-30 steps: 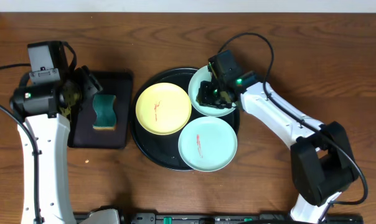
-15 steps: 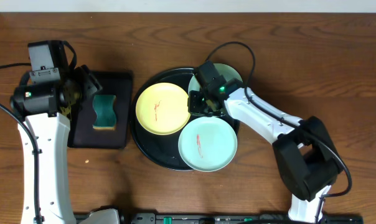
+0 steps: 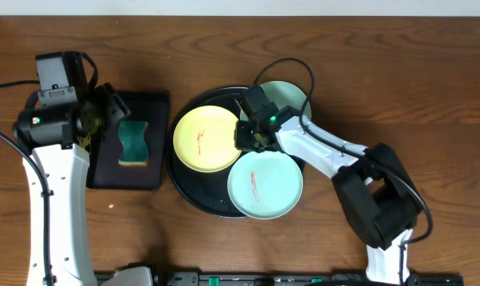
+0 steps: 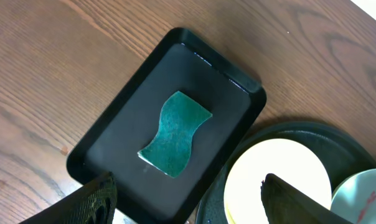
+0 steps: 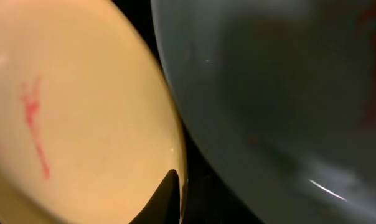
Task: Clean dirty plates on tray and stack at the side
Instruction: 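Grip the yellow plate's rim with the right gripper and tilt it up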
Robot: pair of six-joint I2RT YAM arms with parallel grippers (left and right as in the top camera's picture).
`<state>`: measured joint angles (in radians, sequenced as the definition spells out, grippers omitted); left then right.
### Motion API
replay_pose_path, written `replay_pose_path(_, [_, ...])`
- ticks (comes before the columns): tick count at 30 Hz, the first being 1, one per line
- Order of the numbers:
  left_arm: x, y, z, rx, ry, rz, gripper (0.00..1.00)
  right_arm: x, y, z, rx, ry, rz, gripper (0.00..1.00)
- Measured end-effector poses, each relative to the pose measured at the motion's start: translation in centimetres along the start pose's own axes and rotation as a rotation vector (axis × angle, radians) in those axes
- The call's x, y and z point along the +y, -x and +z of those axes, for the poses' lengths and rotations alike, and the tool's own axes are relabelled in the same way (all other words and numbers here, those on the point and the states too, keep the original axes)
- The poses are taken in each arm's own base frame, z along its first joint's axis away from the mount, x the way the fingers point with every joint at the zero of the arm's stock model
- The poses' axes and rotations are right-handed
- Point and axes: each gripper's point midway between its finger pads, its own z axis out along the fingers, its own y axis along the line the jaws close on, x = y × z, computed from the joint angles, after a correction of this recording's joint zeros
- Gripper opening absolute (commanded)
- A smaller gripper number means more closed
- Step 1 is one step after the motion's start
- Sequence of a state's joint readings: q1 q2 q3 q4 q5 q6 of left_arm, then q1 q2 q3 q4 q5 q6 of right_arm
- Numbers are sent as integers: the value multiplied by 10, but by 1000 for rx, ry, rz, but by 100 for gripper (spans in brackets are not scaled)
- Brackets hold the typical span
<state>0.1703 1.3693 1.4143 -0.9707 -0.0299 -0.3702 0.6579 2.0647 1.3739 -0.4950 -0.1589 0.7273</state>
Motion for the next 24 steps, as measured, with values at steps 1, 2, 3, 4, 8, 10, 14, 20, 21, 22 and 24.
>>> replay_pose_path(1, [0, 0, 1, 2, 1, 0, 75, 0, -1, 3, 4, 1, 0, 11])
replay_pose_path(2, [0, -1, 2, 6, 3, 1, 75, 0, -1, 6, 6, 0, -1, 8])
replay_pose_path(3, [0, -1, 3, 11, 5, 1, 75, 1, -1, 5, 3, 1, -3, 5])
replay_pose_path(4, [0, -2, 4, 14, 7, 1, 75, 1, 0, 6, 0, 1, -1, 1])
replay_pose_path(8, [1, -4, 9, 32, 15, 3, 75, 3, 1, 7, -2, 7, 3, 1])
replay_pose_path(10, [1, -5, 11, 40, 19, 4, 75, 3, 1, 7, -3, 7, 2, 1])
replay_pose_path(14, [2, -7, 13, 49, 23, 5, 75, 5, 2, 2, 8, 1, -22, 1])
replay_pose_path(20, [0, -11, 13, 69, 12, 14, 75, 21, 19, -27, 6, 0, -111, 1])
replay_pose_path(21, [-2, -12, 13, 76, -4, 21, 75, 25, 23, -34, -1, 4, -126, 1])
replay_pose_path(22, [-5, -13, 12, 83, -20, 31, 75, 26, 27, -43, -7, 7, -137, 1])
replay_pose_path(24, [-12, -16, 12, 101, -61, 43, 75, 28, 33, -55, -18, 18, -145, 1])
